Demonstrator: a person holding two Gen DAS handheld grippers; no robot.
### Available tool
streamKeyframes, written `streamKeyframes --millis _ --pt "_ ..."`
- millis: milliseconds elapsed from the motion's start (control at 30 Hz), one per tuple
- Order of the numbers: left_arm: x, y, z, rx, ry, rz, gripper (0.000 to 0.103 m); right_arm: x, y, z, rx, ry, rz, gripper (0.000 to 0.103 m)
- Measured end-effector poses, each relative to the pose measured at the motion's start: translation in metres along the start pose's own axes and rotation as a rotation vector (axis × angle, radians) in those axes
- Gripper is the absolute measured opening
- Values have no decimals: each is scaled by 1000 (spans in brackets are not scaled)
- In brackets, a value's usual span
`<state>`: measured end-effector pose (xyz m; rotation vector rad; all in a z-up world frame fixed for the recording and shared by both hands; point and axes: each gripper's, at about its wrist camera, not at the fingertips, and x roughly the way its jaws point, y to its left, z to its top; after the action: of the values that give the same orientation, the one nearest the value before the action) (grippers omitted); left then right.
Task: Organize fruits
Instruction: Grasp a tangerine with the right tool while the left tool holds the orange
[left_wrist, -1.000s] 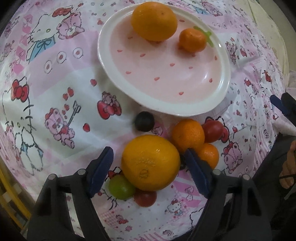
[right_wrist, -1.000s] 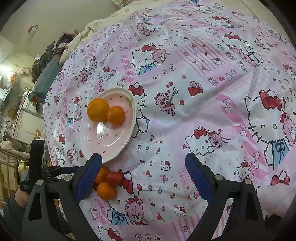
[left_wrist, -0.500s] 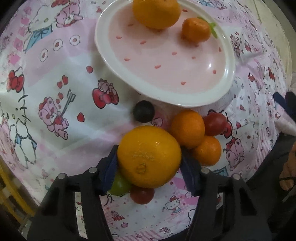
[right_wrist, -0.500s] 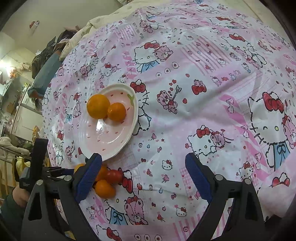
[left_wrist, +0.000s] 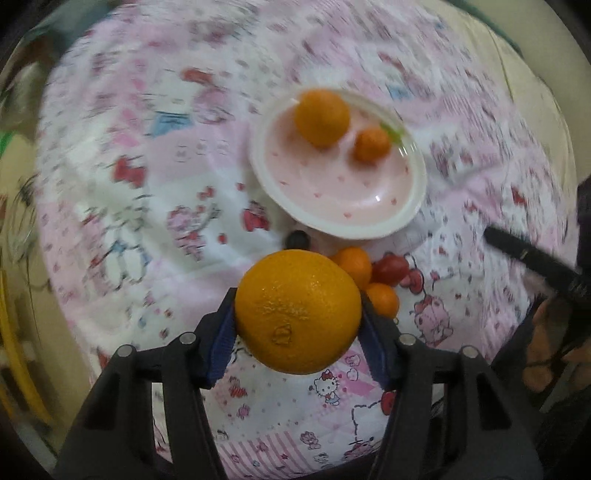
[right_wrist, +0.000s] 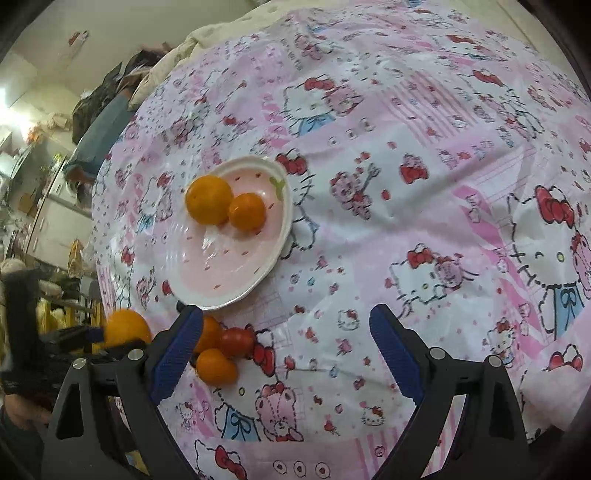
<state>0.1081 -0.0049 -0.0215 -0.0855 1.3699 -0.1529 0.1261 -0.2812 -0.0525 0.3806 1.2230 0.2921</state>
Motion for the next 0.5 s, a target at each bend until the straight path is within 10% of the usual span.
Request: streamKeyframes --millis 500 --pt "2 27 -44 -155 -90 63 56 77 59 -44 -151 293 97 66"
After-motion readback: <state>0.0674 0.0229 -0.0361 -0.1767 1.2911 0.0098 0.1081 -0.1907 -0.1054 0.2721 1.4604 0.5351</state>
